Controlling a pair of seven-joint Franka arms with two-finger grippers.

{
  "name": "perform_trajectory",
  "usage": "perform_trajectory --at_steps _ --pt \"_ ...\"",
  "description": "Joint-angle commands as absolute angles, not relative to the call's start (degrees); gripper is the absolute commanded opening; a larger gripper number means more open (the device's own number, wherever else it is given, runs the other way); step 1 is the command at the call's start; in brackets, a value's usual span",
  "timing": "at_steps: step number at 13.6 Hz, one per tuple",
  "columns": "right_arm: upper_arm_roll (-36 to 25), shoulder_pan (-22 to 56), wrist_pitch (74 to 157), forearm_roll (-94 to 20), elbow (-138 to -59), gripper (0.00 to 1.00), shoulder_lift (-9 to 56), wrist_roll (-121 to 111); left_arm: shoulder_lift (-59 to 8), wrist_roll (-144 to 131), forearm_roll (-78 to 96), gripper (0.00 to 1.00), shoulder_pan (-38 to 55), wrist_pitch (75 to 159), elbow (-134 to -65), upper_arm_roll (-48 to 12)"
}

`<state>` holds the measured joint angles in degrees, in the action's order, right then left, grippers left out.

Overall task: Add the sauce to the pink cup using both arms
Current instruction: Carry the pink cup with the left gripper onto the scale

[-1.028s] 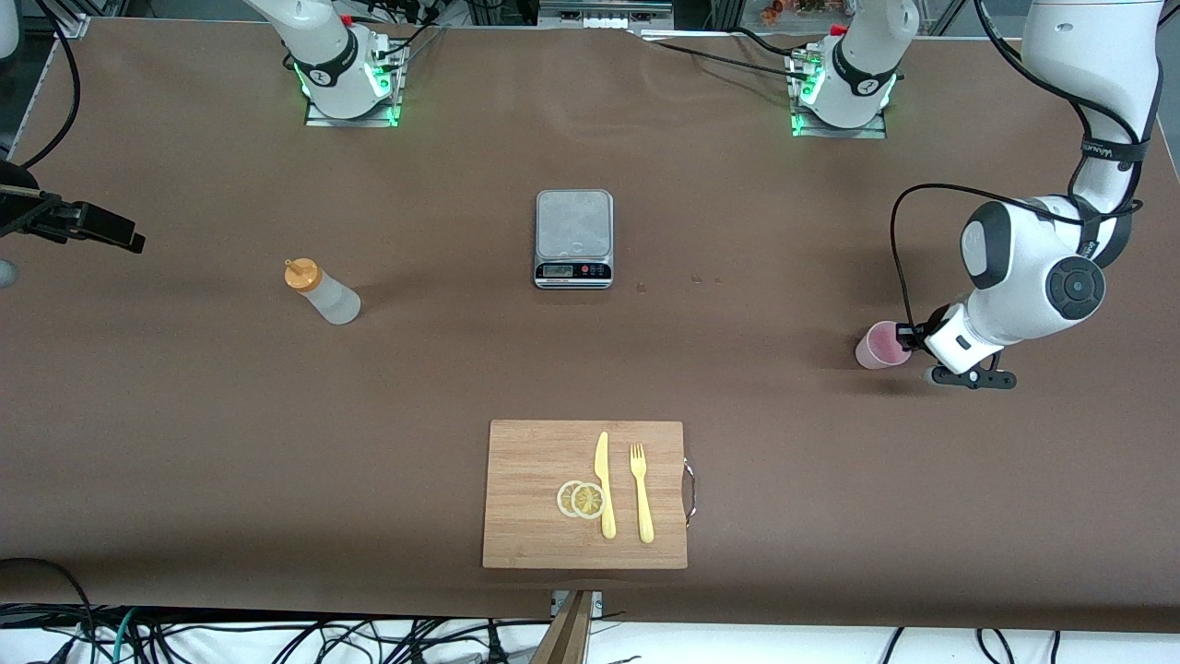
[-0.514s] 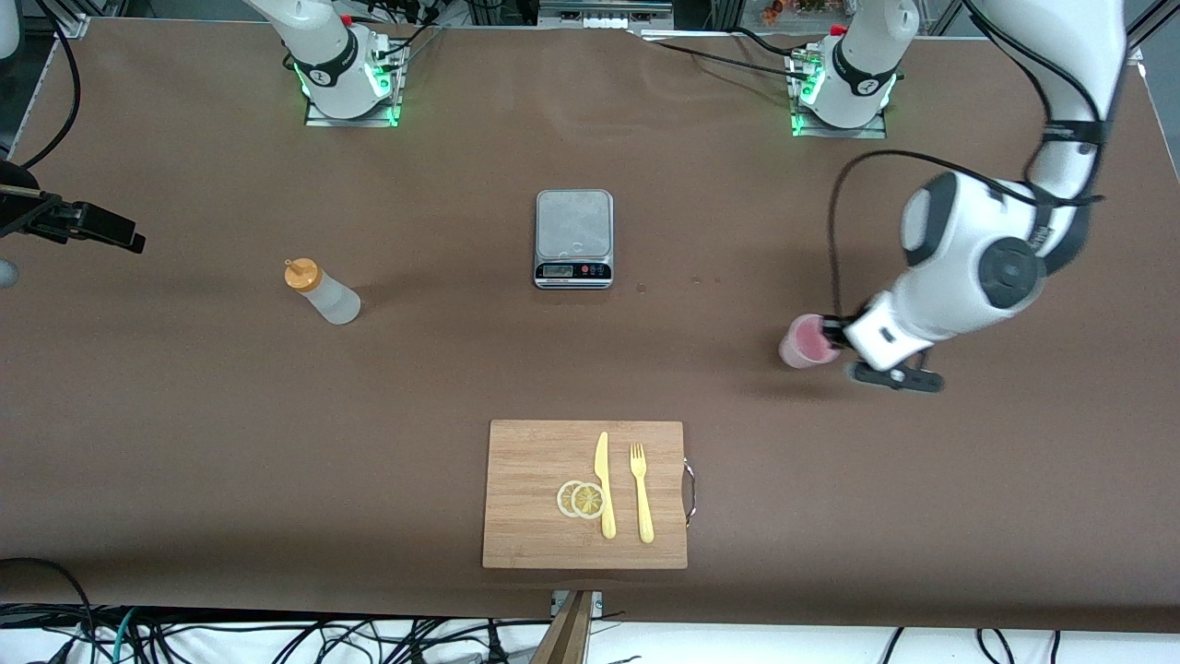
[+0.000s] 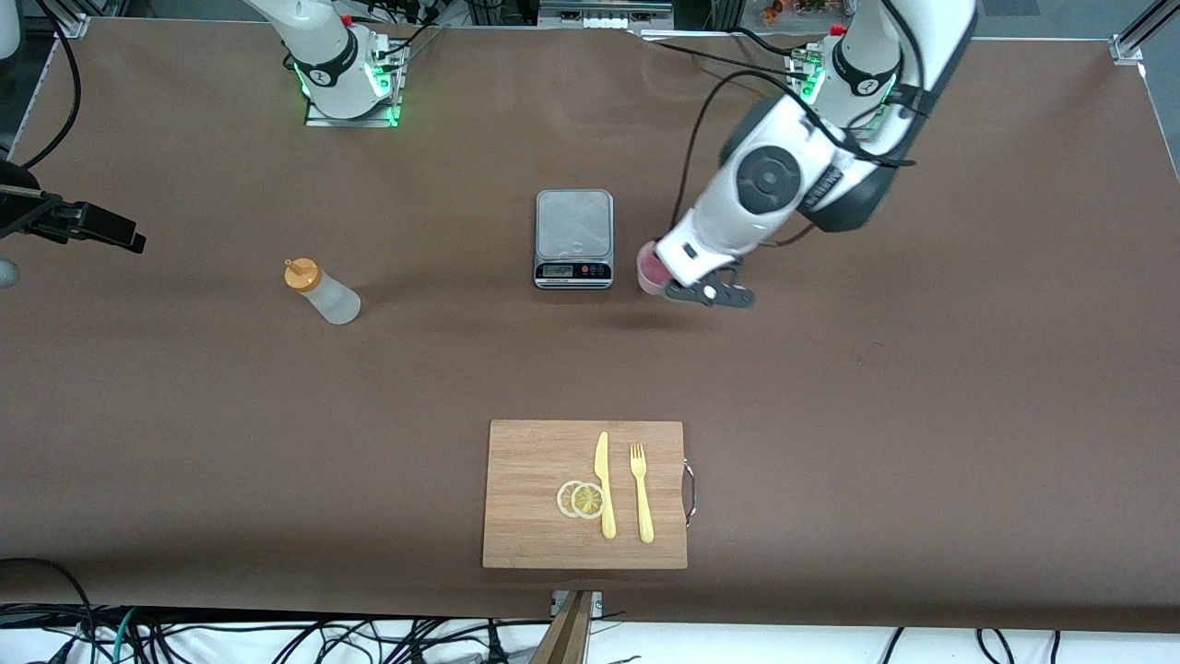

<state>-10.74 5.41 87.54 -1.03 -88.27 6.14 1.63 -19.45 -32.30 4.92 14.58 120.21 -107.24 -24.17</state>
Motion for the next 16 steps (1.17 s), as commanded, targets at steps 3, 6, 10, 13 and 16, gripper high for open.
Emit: perform_trajectory --at_steps 3,6,10,13,16 --pt "-10.63 5.45 87.8 -0.88 -88.86 1.0 5.45 1.32 -20.65 -46.29 5.1 0.0 24.5 123.74 -108.01 -24.26" --pt "-10.63 5.36 87.71 -0.88 -88.86 1.0 5.71 1.32 -21.45 -50.53 4.66 0.0 28.21 127.34 -109.59 -24.26" --pt "-10.63 6.76 87.72 -1.05 -88.86 1.0 8.34 0.97 -23.11 -51.85 4.48 0.0 30.23 131.21 -111.18 -24.17" --pt "-10.72 6.68 87.98 -4.3 -89.03 1.0 10.01 -11.9 -24.61 -51.94 4.48 0.0 30.59 133.07 -111.01 -23.99" --pt "-10.99 4.93 88.59 -10.35 -90.43 1.0 12.83 -29.3 -24.52 -51.68 4.48 0.16 30.24 132.98 -110.48 -23.73"
